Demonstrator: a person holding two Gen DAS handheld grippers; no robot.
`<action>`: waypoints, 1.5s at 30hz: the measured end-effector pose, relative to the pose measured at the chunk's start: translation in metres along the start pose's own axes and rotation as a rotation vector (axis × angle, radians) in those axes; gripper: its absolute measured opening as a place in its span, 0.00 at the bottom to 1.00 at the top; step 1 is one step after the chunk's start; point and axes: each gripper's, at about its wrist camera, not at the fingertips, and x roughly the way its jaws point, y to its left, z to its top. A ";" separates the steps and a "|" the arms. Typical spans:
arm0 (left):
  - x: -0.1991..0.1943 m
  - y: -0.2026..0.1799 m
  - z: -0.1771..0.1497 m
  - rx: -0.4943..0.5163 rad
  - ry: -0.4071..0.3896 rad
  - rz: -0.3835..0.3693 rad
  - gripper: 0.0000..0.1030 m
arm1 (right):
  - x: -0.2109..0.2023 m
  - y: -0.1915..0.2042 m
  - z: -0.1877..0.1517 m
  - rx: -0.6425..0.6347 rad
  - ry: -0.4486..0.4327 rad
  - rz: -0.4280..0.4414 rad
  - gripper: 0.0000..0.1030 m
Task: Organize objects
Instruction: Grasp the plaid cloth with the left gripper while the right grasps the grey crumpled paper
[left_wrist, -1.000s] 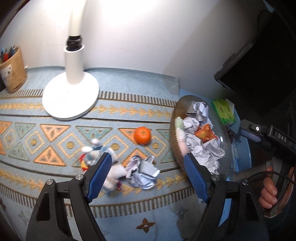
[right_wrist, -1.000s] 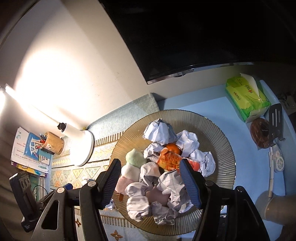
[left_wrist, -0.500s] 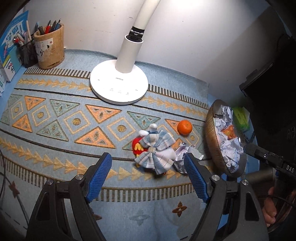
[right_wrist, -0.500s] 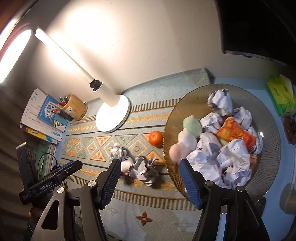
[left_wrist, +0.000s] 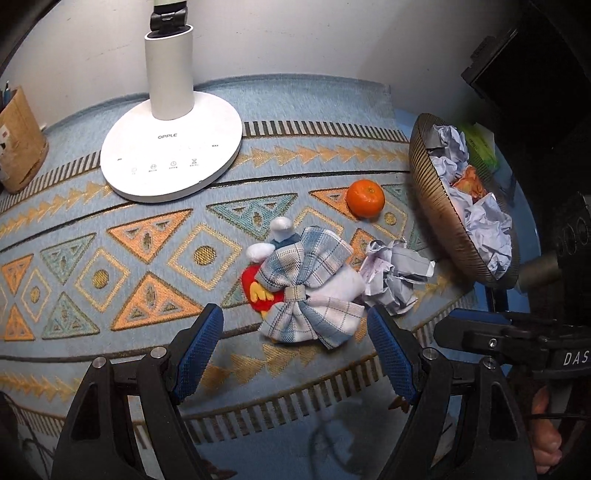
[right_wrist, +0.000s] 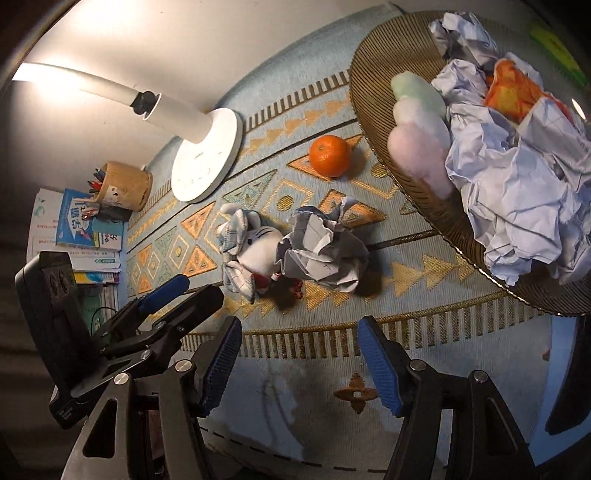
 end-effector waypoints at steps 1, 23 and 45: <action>0.004 0.000 0.004 0.035 0.014 0.004 0.77 | 0.002 -0.003 0.001 0.021 -0.005 -0.004 0.62; 0.056 -0.021 0.019 0.436 0.112 -0.142 0.65 | 0.046 0.011 0.028 0.105 -0.114 -0.181 0.62; 0.018 0.027 -0.019 0.077 0.058 -0.168 0.46 | 0.013 0.038 0.006 -0.054 -0.176 -0.195 0.36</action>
